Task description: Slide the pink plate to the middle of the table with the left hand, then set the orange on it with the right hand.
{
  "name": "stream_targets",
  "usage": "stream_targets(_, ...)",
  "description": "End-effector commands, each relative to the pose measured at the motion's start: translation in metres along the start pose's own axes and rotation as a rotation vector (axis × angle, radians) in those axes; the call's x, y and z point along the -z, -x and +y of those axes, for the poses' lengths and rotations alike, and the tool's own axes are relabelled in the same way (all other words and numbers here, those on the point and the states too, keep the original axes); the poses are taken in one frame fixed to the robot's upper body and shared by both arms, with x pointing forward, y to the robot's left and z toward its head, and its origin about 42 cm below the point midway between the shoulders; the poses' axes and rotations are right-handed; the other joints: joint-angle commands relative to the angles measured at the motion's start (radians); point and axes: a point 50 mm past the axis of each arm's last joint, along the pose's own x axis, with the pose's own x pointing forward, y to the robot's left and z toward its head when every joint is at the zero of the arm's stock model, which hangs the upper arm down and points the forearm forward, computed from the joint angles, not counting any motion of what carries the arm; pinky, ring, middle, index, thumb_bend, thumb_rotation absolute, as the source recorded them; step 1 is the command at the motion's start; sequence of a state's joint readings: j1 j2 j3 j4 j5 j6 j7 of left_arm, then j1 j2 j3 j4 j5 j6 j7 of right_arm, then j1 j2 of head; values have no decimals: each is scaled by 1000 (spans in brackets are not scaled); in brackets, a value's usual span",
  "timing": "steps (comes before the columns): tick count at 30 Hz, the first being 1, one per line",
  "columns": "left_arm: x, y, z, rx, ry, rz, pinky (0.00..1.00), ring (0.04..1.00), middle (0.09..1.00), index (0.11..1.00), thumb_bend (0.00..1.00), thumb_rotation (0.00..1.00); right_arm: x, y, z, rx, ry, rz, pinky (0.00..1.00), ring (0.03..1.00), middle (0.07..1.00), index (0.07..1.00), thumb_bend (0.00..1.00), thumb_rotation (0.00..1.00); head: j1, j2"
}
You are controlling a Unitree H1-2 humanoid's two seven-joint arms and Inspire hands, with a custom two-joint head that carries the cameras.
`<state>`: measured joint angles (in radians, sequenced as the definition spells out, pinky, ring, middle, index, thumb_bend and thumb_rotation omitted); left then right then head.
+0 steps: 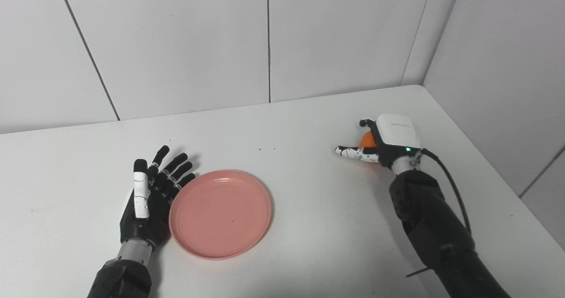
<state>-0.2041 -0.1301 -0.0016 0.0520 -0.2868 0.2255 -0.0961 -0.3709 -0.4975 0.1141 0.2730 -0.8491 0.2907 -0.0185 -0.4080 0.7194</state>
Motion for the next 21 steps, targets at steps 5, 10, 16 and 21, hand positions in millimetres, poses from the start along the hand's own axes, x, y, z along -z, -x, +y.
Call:
stream_targets(5, 17, 8, 8, -29, 13, 96, 784, 821, 800, 913, 913, 822, 12, 4, 19, -73, -34, 86, 203, 261, 335, 368, 648, 494, 1, 1)
stream_targets(10, 15, 7, 6, -32, 4, 97, 785, 817, 793, 909, 916, 823, 15, 8, 27, -122, -45, 110, 167, 221, 276, 292, 558, 413, 4, 7)
stream_targets(16, 14, 6, 6, -33, 9, 97, 779, 814, 797, 903, 912, 822, 16, 9, 28, -136, -61, 124, 166, 223, 272, 274, 552, 296, 4, 11)
stream_targets(21, 13, 6, 5, -30, 8, 98, 789, 815, 779, 910, 919, 818, 15, 8, 24, -139, -77, 130, 169, 228, 278, 283, 548, 308, 6, 13)
